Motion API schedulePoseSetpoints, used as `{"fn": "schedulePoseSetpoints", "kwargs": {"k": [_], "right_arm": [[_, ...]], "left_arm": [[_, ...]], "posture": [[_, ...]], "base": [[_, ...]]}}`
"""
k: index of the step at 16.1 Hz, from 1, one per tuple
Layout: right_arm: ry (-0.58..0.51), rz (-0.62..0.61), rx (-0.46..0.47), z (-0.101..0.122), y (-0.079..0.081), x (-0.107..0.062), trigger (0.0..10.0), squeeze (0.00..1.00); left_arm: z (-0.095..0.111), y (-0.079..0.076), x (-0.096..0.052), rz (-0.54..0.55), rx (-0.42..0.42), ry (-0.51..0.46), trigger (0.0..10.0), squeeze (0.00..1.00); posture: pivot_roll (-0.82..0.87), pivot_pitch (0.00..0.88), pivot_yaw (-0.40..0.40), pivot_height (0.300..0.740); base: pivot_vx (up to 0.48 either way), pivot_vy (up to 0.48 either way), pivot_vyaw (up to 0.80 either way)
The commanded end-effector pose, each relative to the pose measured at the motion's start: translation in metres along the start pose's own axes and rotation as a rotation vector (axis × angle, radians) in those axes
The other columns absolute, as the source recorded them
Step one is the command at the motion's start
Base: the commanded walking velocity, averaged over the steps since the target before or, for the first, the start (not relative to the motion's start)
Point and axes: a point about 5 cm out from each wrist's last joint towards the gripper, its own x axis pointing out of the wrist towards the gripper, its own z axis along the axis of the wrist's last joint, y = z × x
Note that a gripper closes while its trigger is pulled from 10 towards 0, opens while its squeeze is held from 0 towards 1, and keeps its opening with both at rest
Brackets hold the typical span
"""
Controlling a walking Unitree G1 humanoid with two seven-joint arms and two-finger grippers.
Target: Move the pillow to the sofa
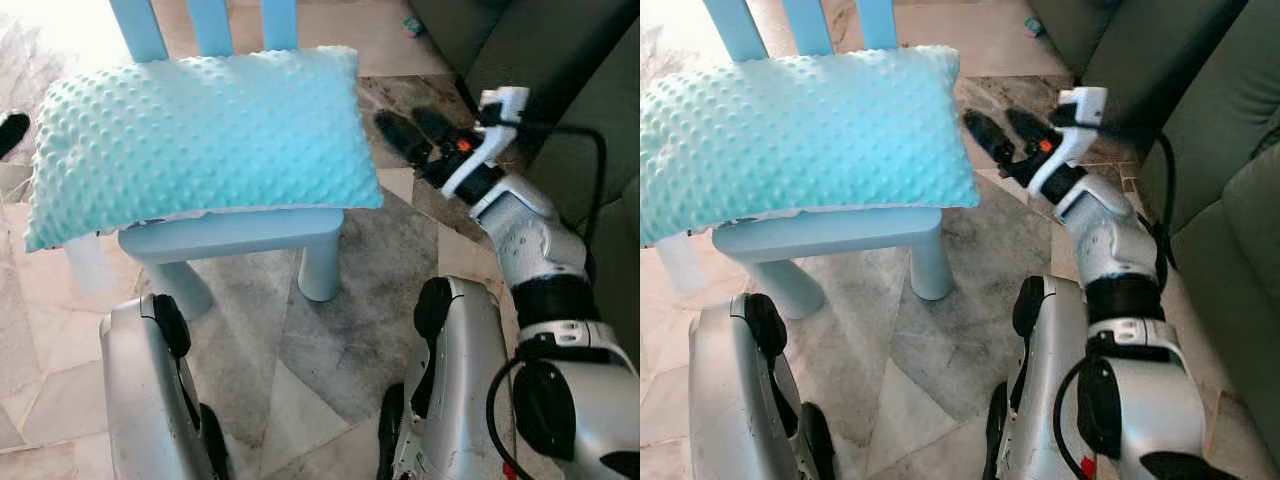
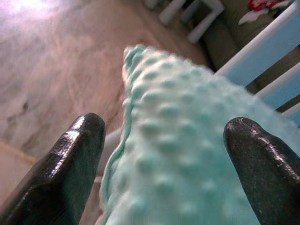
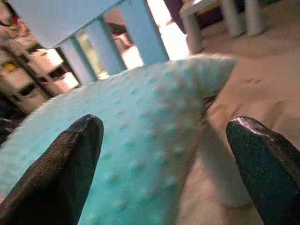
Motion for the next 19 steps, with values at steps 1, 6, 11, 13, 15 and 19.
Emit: {"fn": "schedulePoseSetpoints", "kwargs": {"k": [1,6,11,13,15,19], "right_arm": [[0.026,0.082,0.135,-0.003,0.002,0.000,10.0,0.00],[0.078,0.228,0.289,-0.001,0.010,0.011,10.0,0.00],[0.235,0.199,0.284,-0.034,0.014,0.018,10.0,0.00],[0.261,0.117,0.163,-0.051,0.021,0.033,10.0,0.00],[0.258,0.131,0.162,-0.057,0.031,0.042,10.0,0.00],[0.230,0.212,0.191,-0.069,0.059,0.060,0.0,0.00]], "left_arm": [[-0.005,0.009,-0.010,0.027,-0.034,0.065,10.0,0.00],[-0.021,0.006,-0.008,-0.029,-0.174,0.130,10.0,0.00],[-0.048,-0.004,0.000,-0.129,-0.175,0.304,10.0,0.00],[-0.056,-0.008,0.006,-0.160,-0.174,0.311,10.0,0.00],[-0.059,-0.012,0.008,-0.197,-0.178,0.323,10.0,0.00],[-0.070,-0.017,0.011,-0.250,-0.187,0.373,0.0,0.00]], "posture": [[-0.06,0.320,-0.067,0.308],[-0.05,0.330,-0.065,0.308],[-0.05,0.339,-0.065,0.308],[-0.05,0.341,-0.068,0.308],[-0.05,0.341,-0.069,0.308],[-0.05,0.344,-0.072,0.308]], "base": [[0.000,0.000,0.00],[0.000,0.000,0.00],[0.000,0.000,0.00],[0.000,0.000,0.00],[0.000,0.000,0.00],[0.000,0.000,0.00]]}}
